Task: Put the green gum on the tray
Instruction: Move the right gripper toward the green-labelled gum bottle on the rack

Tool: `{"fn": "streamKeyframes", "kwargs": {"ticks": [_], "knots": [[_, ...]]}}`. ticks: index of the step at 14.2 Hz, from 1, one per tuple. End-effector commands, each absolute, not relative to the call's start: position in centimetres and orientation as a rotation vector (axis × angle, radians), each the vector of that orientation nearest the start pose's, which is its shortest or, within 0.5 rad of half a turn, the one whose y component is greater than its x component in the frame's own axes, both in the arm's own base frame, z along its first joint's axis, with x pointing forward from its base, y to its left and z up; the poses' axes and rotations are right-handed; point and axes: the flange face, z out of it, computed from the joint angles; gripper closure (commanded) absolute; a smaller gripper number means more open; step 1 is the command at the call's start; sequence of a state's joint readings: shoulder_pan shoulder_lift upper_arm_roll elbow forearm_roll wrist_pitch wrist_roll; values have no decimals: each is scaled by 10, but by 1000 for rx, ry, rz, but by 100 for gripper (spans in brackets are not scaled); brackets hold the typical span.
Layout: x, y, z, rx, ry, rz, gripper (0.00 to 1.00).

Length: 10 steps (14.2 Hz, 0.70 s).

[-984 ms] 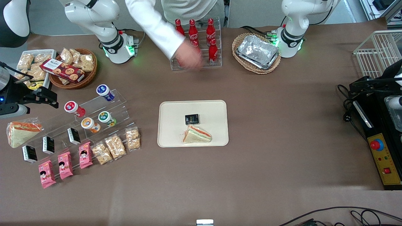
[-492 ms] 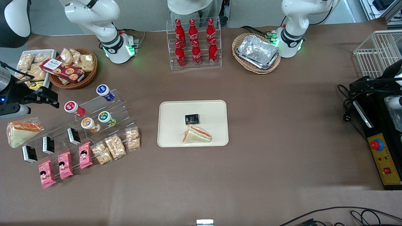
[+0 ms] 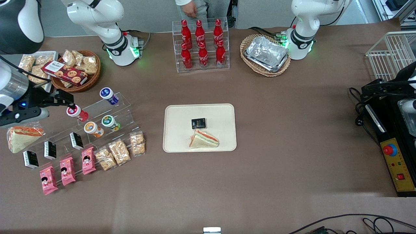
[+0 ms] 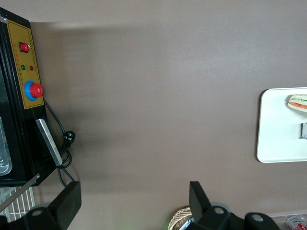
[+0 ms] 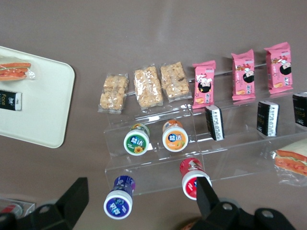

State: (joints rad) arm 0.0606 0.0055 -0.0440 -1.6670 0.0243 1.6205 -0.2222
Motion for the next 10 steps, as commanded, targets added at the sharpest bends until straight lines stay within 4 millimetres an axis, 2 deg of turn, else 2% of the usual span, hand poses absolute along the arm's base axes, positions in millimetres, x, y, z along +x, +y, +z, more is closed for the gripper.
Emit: {"fn": "streamKeyframes", "kwargs": {"ticks": [1,3,8,10], "knots": [[509,22,536,-3067,-415,-26,0],[494,26,502,-3067,-421,-54,0],[474,36,422,-3072,-437,-109,0],[470,38,398,-3075,-434,-113,0]]}}
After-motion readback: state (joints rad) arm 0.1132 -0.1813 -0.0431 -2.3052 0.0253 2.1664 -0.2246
